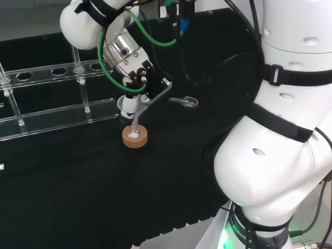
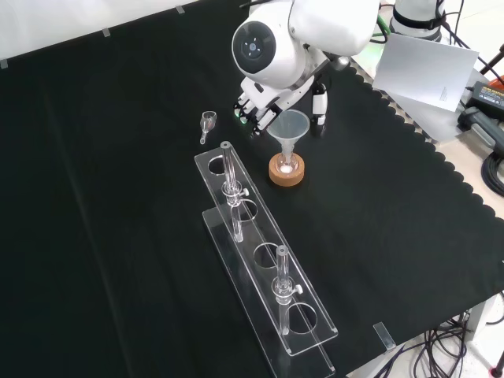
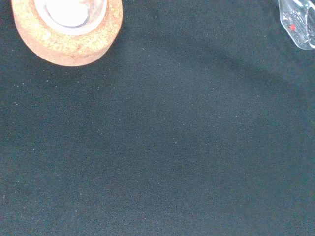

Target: Remove the funnel from the round-bottom flask.

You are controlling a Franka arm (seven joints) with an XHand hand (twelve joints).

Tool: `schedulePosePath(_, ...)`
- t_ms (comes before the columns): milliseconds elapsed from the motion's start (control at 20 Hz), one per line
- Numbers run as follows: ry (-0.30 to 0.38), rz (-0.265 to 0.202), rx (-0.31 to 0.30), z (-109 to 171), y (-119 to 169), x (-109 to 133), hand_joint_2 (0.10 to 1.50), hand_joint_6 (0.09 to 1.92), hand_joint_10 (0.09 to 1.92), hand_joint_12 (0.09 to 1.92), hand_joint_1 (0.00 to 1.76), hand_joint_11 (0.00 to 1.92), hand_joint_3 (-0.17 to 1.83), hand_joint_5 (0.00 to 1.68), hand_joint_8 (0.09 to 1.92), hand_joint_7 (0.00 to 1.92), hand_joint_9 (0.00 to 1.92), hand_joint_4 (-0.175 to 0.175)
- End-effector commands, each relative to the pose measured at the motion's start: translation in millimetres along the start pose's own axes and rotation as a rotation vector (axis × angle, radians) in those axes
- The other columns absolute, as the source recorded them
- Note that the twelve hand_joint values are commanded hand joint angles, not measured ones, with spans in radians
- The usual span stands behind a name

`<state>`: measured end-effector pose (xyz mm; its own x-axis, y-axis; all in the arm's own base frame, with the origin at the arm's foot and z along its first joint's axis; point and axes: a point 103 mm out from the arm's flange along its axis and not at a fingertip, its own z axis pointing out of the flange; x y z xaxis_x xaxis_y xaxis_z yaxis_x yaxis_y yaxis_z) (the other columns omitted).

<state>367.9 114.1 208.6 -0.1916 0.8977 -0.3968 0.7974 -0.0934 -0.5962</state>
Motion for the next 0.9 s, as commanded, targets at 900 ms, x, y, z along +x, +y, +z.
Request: schedulePosePath(900, 0.019, 0.002, -0.038, -5.6, 1.0, -3.3, 0.79, 0.09, 0.74, 0.88, 0.58, 0.00, 0.02, 0.53, 0.52, 0.74, 0.23, -0.019)
